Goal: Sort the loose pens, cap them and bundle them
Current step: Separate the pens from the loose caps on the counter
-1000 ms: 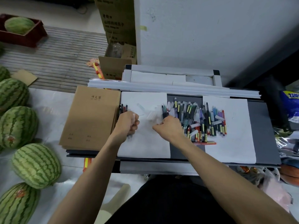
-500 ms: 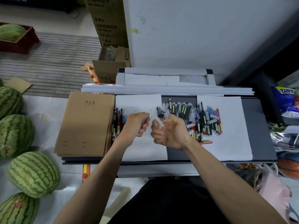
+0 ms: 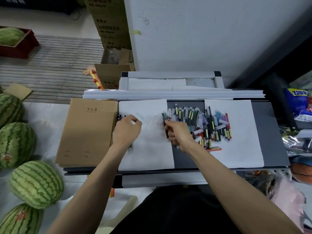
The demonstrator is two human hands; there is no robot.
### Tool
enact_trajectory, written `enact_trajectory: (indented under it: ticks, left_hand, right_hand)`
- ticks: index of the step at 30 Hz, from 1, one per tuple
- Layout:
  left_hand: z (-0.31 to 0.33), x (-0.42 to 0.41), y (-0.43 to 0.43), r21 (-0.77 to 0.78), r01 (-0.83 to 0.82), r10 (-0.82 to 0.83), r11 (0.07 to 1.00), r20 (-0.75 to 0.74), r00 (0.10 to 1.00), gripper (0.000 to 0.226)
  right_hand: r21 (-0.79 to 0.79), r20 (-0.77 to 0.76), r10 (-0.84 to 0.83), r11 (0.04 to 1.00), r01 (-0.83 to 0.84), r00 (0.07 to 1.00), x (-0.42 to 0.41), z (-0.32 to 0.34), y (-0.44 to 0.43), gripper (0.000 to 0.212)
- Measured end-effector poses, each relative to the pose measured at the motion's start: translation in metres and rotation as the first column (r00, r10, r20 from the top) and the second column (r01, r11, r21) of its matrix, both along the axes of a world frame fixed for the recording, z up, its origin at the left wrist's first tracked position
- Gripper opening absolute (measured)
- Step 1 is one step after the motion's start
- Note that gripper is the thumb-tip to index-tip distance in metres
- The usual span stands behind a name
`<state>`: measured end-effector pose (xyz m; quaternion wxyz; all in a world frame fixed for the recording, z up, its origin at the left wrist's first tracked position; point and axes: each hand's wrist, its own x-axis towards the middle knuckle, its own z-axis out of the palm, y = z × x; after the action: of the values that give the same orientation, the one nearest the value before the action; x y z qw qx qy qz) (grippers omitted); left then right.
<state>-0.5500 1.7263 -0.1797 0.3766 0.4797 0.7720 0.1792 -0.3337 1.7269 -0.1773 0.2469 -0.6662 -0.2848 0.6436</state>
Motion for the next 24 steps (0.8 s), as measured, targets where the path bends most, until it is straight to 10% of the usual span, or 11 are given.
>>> enact_trajectory:
  ticks: [4,10,13,16,20,24]
  left_hand:
    - [-0.006,0.001,0.005,-0.092,0.305,-0.318,0.948,-0.354,0.880,0.033]
    - [-0.013,0.000,0.006,-0.101,0.396,-0.398,0.913,-0.440,0.805,0.021]
    - [-0.012,-0.002,0.006,-0.065,0.314,-0.317,0.947,-0.316,0.894,0.026]
    - [-0.004,-0.004,0.002,-0.059,-0.001,0.009,0.998,0.136,0.991,0.039]
    - [-0.001,-0.007,-0.005,-0.176,-0.148,0.228,0.973,0.672,0.704,0.027]
    - [0.000,-0.002,-0.008,-0.234,-0.218,0.317,0.947,0.780,0.539,0.038]
  right_hand:
    - [0.189,0.693,0.215,0.867,-0.461,0.688,-0.018,0.003,0.011,0.024]
    - [-0.040,0.935,0.290,0.661,-0.750,0.205,-0.044,-0.001,0.029,0.035]
    - [-0.080,0.931,0.322,0.636,-0.768,0.170,-0.047,-0.001,0.033,0.024]
    - [-0.110,0.933,0.337,0.603,-0.790,0.127,-0.048,-0.001,0.034,0.018]
    - [-0.054,0.928,0.325,0.604,-0.795,0.184,-0.048,-0.004,0.033,0.023]
    - [0.107,0.814,0.308,0.753,-0.649,0.492,-0.039,0.001,0.028,0.028]
